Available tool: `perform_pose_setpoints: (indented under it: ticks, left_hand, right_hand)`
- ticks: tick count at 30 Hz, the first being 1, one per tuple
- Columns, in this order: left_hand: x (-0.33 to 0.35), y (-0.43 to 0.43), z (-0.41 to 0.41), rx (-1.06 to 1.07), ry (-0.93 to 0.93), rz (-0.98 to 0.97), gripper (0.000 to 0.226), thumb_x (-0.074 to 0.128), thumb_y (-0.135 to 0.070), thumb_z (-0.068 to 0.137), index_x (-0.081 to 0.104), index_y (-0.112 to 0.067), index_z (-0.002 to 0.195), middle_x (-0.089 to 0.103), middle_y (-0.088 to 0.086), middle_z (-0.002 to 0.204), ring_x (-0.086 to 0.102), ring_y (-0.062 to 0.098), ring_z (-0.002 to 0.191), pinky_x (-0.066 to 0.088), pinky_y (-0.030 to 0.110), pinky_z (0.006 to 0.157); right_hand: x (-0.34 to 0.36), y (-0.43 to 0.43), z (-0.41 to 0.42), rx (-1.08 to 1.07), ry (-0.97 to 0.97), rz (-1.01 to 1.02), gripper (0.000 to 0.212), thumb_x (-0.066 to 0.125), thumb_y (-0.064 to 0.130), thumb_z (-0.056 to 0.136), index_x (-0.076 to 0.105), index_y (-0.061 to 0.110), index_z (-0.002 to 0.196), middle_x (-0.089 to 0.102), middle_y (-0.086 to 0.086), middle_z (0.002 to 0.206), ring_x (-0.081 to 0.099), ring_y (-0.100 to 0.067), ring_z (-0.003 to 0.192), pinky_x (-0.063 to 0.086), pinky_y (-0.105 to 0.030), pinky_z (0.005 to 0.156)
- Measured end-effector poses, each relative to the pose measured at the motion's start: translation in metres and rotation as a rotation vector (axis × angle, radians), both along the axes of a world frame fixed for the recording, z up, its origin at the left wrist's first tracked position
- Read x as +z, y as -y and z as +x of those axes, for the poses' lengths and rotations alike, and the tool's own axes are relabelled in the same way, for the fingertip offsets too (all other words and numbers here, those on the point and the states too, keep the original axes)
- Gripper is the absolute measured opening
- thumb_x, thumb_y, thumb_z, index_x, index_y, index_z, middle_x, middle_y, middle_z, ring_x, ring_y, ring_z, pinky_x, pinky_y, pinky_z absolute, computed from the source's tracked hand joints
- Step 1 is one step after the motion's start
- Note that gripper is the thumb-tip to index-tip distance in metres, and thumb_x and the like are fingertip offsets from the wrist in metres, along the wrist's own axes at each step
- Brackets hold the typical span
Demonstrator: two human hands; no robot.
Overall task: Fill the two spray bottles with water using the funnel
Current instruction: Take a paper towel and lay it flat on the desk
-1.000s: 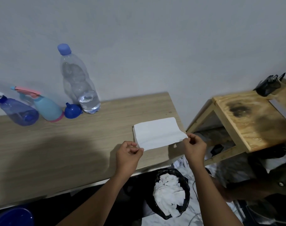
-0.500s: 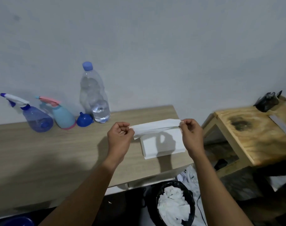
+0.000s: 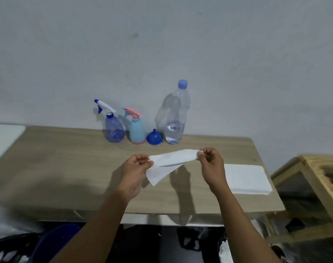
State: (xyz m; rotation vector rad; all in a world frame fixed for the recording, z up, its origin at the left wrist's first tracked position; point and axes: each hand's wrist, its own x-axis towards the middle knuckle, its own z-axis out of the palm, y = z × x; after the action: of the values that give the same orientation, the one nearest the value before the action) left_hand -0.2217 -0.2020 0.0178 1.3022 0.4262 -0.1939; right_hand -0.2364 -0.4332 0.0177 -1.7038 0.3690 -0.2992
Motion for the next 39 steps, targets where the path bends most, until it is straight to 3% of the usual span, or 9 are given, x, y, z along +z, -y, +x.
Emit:
perform_pose_setpoints:
  ticks: [6,11,13,15,19,22,25,34,39]
  left_hand:
    - [-0.005,-0.108,0.002,-0.038,-0.013,0.009,0.033,0.06,0.019,0.084,0.061,-0.009,0.102,0.069,0.017,0.108,0.066,0.029,0.094,0.052,0.043,0.088]
    - [-0.011,-0.174,0.0,-0.113,-0.024,-0.026,0.052,0.047,0.025,0.085,0.058,-0.007,0.123,0.072,0.006,0.112,0.066,0.023,0.097,0.054,0.033,0.079]
    - [-0.01,-0.192,0.003,-0.141,-0.024,-0.04,0.059,0.043,0.027,0.085,0.059,-0.013,0.125,0.073,-0.01,0.104,0.067,0.017,0.099,0.055,0.031,0.079]
    - [-0.01,-0.206,0.008,-0.14,-0.033,-0.045,0.067,0.042,0.027,0.086,0.057,-0.02,0.132,0.071,-0.006,0.114,0.066,0.021,0.107,0.056,0.033,0.083]
    - [-0.016,-0.222,0.018,-0.111,-0.013,-0.013,0.073,0.042,0.024,0.089,0.048,-0.027,0.141,0.064,-0.002,0.123,0.064,0.022,0.112,0.052,0.039,0.095]
    - [-0.02,-0.225,0.025,-0.092,0.051,0.057,0.076,0.042,0.026,0.088,0.042,-0.022,0.147,0.058,-0.004,0.133,0.063,0.002,0.102,0.053,0.022,0.087]
    - [-0.024,-0.229,0.031,-0.077,0.068,0.083,0.078,0.041,0.027,0.087,0.039,-0.019,0.149,0.059,-0.018,0.119,0.061,-0.011,0.092,0.053,0.013,0.075]
    - [-0.04,-0.246,0.045,-0.05,0.047,0.137,0.078,0.051,0.019,0.089,0.035,-0.025,0.152,0.065,-0.008,0.118,0.062,-0.005,0.095,0.052,0.016,0.077]
    - [-0.051,-0.252,0.051,0.017,0.043,0.179,0.063,0.061,0.009,0.09,0.052,-0.028,0.139,0.069,0.0,0.118,0.065,-0.004,0.087,0.054,0.014,0.071]
  right_hand:
    - [-0.008,-0.111,0.01,0.009,-0.05,0.049,0.007,0.064,0.01,0.094,0.066,0.011,0.1,0.067,-0.014,0.086,0.06,-0.016,0.071,0.05,-0.021,0.064]
    - [-0.02,-0.187,0.015,-0.032,-0.127,0.175,0.007,0.065,0.016,0.094,0.066,0.013,0.1,0.064,-0.01,0.088,0.057,-0.015,0.071,0.051,-0.028,0.062]
    - [-0.018,-0.209,0.017,0.014,-0.192,0.282,0.019,0.071,0.022,0.091,0.063,0.014,0.107,0.064,-0.013,0.093,0.064,-0.02,0.078,0.06,-0.04,0.067]
    - [-0.016,-0.224,0.019,0.078,-0.231,0.35,0.041,0.079,0.019,0.084,0.057,0.018,0.119,0.063,-0.009,0.107,0.068,-0.026,0.095,0.062,-0.05,0.072]
    - [-0.024,-0.244,0.023,0.132,-0.252,0.374,0.066,0.075,-0.002,0.083,0.044,0.023,0.136,0.051,-0.003,0.123,0.064,-0.029,0.107,0.062,-0.049,0.074]
    - [-0.035,-0.258,0.032,0.016,-0.24,0.347,0.059,0.07,-0.008,0.084,0.047,0.016,0.133,0.052,-0.011,0.122,0.064,-0.028,0.103,0.062,-0.044,0.077]
    - [-0.043,-0.266,0.04,-0.089,-0.214,0.184,0.044,0.07,-0.007,0.084,0.052,0.012,0.121,0.059,-0.014,0.116,0.065,-0.02,0.088,0.061,-0.043,0.08]
    - [-0.057,-0.268,0.053,-0.107,-0.203,-0.088,0.025,0.066,0.001,0.089,0.055,0.018,0.103,0.066,-0.01,0.096,0.067,-0.021,0.084,0.062,-0.047,0.076]
    - [-0.065,-0.266,0.056,0.058,-0.125,-0.149,0.022,0.053,-0.002,0.096,0.063,0.014,0.087,0.066,-0.004,0.088,0.062,-0.022,0.081,0.06,-0.044,0.071]
